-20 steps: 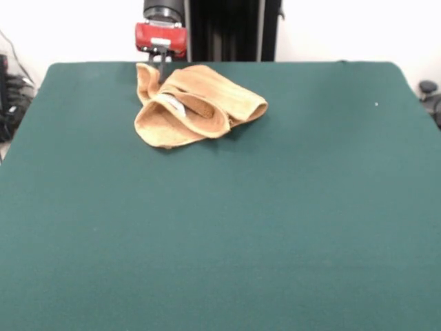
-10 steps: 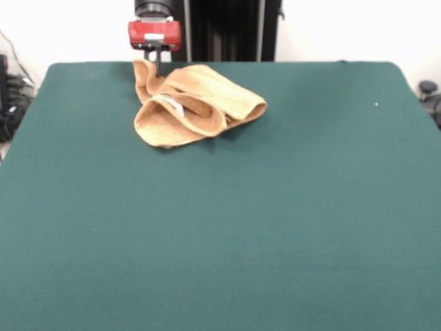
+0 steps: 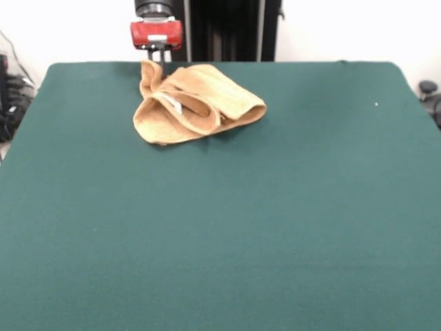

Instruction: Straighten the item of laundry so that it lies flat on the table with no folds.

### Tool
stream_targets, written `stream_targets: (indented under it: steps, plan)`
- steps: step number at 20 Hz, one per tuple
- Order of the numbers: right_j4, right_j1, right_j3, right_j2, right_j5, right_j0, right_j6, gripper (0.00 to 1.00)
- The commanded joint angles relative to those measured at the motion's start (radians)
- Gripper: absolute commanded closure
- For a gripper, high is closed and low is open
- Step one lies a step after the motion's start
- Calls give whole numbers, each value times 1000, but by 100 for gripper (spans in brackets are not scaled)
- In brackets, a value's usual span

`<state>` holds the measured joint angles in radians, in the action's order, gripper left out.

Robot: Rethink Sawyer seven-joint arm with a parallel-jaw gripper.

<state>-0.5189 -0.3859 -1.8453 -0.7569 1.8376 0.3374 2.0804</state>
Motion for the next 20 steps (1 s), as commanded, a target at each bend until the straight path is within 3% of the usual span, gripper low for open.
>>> stream_targets:
  steps: [1,20]
  plan:
    - [-306,-179,-186,140,-239,-61,184,100]
    - [-316,-120,-217,13,-343,-8,74,100]
